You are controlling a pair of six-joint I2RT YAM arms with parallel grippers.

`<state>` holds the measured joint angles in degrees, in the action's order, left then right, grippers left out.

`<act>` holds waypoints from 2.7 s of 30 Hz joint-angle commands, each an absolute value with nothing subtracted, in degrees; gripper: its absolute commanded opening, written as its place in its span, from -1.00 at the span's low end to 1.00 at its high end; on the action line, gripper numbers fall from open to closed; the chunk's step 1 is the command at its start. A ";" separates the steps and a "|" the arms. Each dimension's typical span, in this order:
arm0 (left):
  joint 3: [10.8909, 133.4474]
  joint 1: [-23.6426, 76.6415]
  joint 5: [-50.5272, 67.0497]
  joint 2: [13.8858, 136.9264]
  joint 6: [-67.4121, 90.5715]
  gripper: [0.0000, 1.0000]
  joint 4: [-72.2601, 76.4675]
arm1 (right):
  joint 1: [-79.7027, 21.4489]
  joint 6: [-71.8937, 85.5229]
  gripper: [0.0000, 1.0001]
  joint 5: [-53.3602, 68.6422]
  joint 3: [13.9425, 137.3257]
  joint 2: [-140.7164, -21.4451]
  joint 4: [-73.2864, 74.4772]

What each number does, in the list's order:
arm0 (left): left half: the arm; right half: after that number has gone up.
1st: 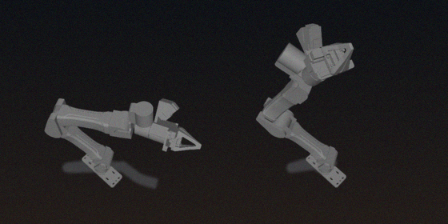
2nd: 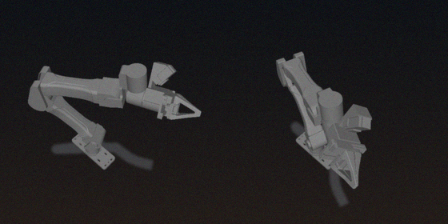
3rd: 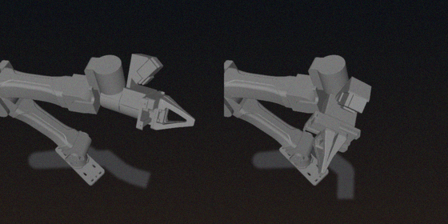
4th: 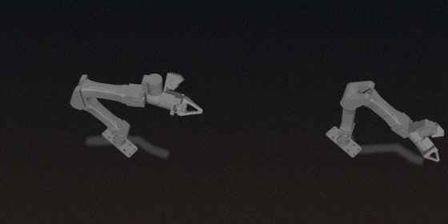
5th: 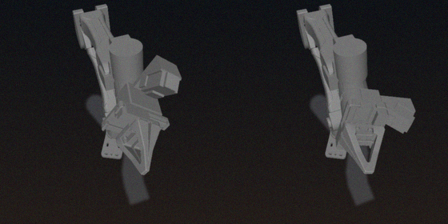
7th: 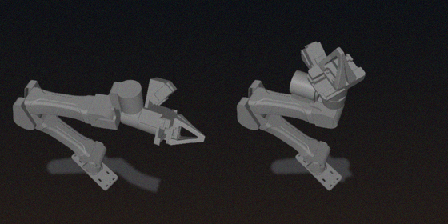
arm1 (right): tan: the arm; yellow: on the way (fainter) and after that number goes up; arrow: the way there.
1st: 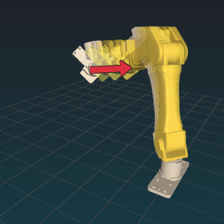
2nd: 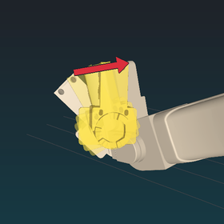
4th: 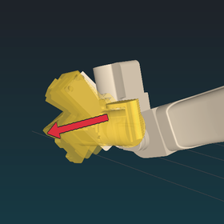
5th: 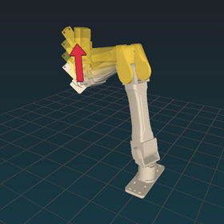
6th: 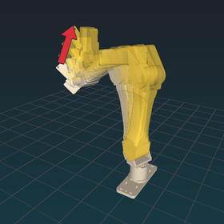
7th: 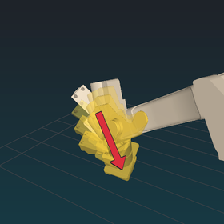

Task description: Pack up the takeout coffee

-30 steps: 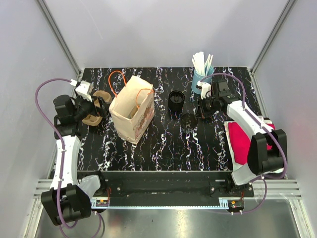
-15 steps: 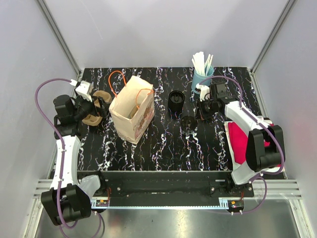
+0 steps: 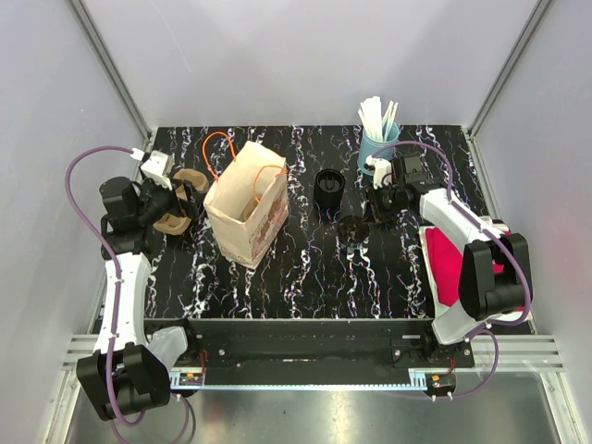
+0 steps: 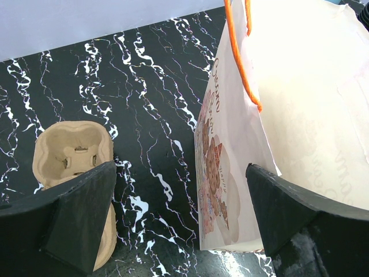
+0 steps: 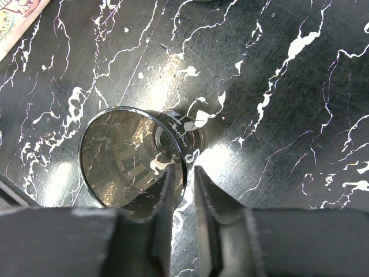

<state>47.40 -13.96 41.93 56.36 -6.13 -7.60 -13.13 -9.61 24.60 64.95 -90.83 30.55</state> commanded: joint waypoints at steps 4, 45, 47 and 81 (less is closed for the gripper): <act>47.55 -14.15 43.86 56.34 -6.15 0.97 -4.92 | -13.62 -11.07 -0.18 23.21 68.01 -87.72 30.58; 47.46 -14.24 44.21 56.87 -6.42 0.98 -4.75 | -19.34 -6.94 0.15 11.51 108.90 -121.20 36.47; 47.46 -14.24 44.12 56.87 -6.50 0.98 -4.75 | -19.51 -7.03 0.14 11.43 108.98 -121.72 36.39; 47.55 -14.24 44.65 57.39 -6.24 0.98 -4.83 | -20.92 -7.82 -0.52 8.88 110.04 -123.13 37.00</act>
<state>47.40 -13.96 42.65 57.49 -6.13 -7.60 -20.12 -7.25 9.91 107.59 -122.98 37.30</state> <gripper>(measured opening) 0.987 0.195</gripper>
